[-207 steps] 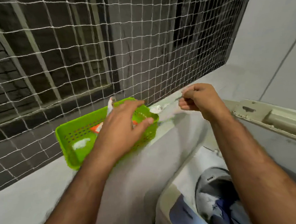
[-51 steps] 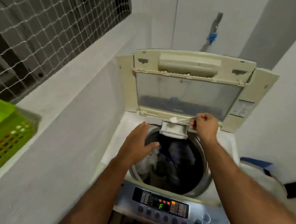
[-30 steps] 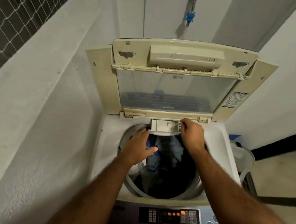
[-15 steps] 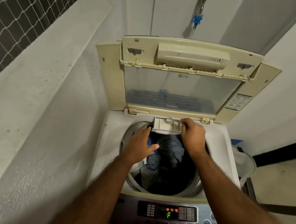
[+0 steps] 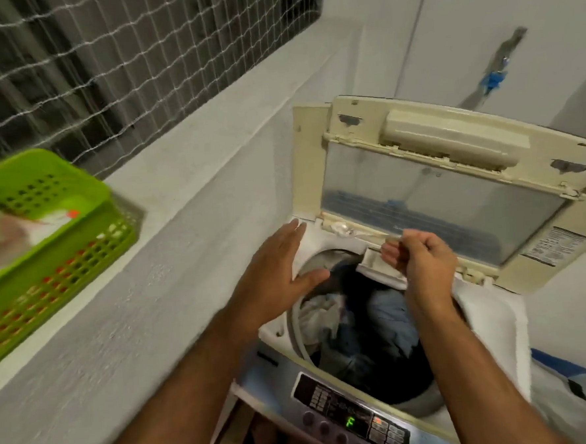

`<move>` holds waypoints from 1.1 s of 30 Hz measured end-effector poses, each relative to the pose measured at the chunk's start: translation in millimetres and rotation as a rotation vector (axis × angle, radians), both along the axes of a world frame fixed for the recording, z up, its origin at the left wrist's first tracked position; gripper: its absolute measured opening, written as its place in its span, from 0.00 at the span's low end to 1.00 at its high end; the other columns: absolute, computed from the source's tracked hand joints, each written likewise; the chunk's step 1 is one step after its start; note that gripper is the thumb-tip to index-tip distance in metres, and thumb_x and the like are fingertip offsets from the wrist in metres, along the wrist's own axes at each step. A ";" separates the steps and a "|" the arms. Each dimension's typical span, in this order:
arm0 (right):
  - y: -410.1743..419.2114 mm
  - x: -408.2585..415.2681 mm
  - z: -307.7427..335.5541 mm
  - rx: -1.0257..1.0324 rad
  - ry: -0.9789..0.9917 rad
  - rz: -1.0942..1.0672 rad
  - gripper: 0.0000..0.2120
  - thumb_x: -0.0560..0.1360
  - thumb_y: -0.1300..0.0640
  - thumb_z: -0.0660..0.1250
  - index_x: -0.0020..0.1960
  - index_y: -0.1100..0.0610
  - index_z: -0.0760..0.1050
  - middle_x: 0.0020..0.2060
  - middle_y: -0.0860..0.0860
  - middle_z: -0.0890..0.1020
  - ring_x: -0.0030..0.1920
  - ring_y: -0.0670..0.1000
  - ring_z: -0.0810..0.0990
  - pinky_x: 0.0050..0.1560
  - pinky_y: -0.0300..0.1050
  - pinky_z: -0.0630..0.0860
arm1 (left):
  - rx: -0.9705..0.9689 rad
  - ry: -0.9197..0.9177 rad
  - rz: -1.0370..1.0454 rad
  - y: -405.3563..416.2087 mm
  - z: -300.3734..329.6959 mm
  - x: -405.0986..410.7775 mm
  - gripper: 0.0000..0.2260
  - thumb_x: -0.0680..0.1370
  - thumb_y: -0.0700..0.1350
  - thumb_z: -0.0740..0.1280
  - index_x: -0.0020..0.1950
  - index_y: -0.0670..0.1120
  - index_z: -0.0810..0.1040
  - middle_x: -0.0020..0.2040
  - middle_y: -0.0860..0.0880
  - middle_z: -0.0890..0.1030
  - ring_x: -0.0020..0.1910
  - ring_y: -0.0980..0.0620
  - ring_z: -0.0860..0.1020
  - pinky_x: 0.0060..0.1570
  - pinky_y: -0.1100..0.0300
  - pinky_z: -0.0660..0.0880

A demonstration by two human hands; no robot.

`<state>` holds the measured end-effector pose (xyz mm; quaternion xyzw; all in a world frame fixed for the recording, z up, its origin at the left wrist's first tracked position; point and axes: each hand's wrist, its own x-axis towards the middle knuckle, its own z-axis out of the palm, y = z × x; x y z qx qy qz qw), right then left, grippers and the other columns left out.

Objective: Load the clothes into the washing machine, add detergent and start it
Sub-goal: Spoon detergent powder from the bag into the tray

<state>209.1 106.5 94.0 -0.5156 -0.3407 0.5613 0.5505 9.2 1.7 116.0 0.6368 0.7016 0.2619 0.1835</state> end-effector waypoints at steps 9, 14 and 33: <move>-26.9 -102.6 79.5 0.154 0.072 0.408 0.06 0.81 0.63 0.61 0.48 0.58 0.76 0.39 0.58 0.83 0.37 0.51 0.84 0.43 0.45 0.84 | 0.184 0.162 0.287 -96.3 83.6 -39.0 0.36 0.73 0.66 0.60 0.78 0.53 0.55 0.78 0.56 0.55 0.75 0.60 0.52 0.74 0.61 0.50; -50.8 -164.2 126.5 0.263 0.114 0.548 0.07 0.79 0.65 0.61 0.48 0.58 0.77 0.37 0.57 0.83 0.38 0.53 0.84 0.43 0.46 0.84 | 0.353 0.252 0.401 -142.0 126.2 -80.2 0.33 0.74 0.63 0.63 0.74 0.47 0.65 0.74 0.49 0.66 0.74 0.54 0.61 0.73 0.60 0.56; -94.2 -359.8 167.7 0.822 -0.694 0.972 0.13 0.76 0.65 0.61 0.38 0.51 0.75 0.26 0.48 0.81 0.31 0.57 0.84 0.37 0.55 0.83 | 0.072 0.088 0.455 -214.9 139.6 -207.6 0.47 0.63 0.65 0.68 0.76 0.48 0.56 0.71 0.55 0.63 0.59 0.72 0.59 0.52 0.83 0.53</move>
